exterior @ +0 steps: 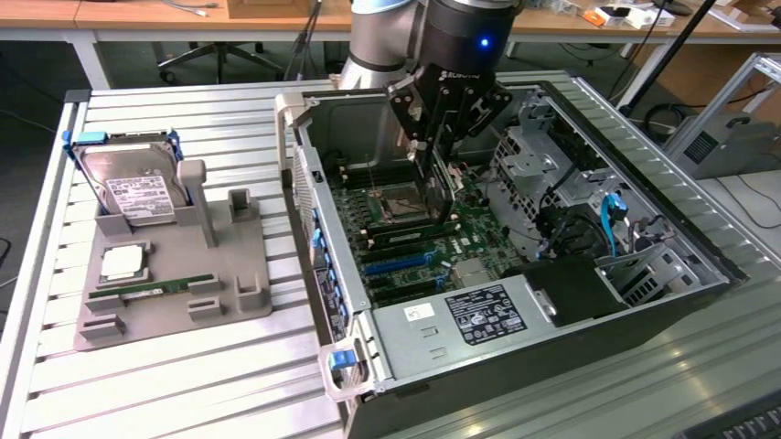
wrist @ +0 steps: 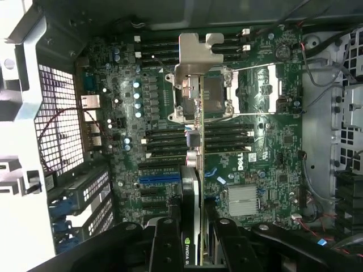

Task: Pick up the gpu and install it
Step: 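Pick up the gpu and move the gpu toward the slot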

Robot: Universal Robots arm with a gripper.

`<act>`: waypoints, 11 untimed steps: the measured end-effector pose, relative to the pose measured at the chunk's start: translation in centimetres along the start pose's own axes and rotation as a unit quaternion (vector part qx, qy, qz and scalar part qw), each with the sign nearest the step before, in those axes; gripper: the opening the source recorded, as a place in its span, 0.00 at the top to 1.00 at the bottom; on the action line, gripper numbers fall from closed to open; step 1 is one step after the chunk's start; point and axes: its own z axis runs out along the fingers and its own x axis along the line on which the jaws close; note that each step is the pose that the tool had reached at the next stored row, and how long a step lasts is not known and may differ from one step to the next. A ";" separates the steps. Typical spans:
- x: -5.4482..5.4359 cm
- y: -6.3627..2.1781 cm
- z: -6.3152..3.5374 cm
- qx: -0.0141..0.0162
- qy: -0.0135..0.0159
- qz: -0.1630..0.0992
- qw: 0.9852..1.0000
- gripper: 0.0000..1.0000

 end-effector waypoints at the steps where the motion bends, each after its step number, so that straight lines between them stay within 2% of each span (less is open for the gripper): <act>1: -0.1 0.01 0.00 0.000 0.000 0.000 1.000 0.73; 11: -1.4 0.11 0.04 0.000 0.000 0.000 1.000 0.73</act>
